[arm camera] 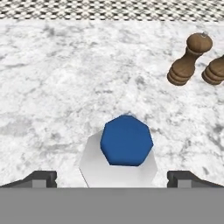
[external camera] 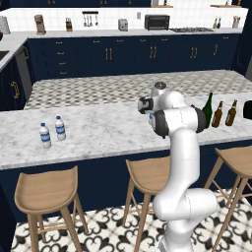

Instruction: Move the plastic bottles in the middle to the plastics group, and the glass bottles in the middle to the glass group.

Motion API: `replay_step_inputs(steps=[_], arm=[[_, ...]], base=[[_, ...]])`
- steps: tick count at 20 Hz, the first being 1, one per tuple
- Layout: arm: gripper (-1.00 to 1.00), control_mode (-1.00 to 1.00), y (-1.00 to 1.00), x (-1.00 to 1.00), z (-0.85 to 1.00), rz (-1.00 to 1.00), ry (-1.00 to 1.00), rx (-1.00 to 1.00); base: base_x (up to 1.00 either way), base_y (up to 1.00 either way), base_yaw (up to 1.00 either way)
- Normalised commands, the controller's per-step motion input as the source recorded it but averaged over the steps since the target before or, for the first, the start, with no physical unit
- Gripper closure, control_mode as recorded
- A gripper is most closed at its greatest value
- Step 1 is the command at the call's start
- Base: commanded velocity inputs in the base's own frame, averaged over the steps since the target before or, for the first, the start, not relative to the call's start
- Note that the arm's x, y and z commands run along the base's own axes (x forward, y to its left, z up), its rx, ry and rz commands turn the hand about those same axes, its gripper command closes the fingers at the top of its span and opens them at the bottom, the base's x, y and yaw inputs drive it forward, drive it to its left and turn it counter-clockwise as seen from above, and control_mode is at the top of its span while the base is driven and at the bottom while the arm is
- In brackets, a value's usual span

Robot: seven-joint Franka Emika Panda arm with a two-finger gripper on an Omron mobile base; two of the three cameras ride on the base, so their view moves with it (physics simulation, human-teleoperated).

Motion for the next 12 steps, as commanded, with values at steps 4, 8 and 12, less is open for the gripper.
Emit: replay_step_inputs(steps=[4, 8, 12], arm=[[-1.0, -1.0, 0.0, 0.01, -0.08, 0.0, -0.11, 0.0], [-1.0, -1.0, 0.0, 0.07, -0.02, 0.0, -0.04, 0.0], [-1.0, -1.0, 0.0, 0.13, 0.0, 0.0, -0.02, 0.0]], base=[[0.0, 0.0, 0.0], [0.0, 0.0, 0.0], [0.0, 0.0, 0.0]])
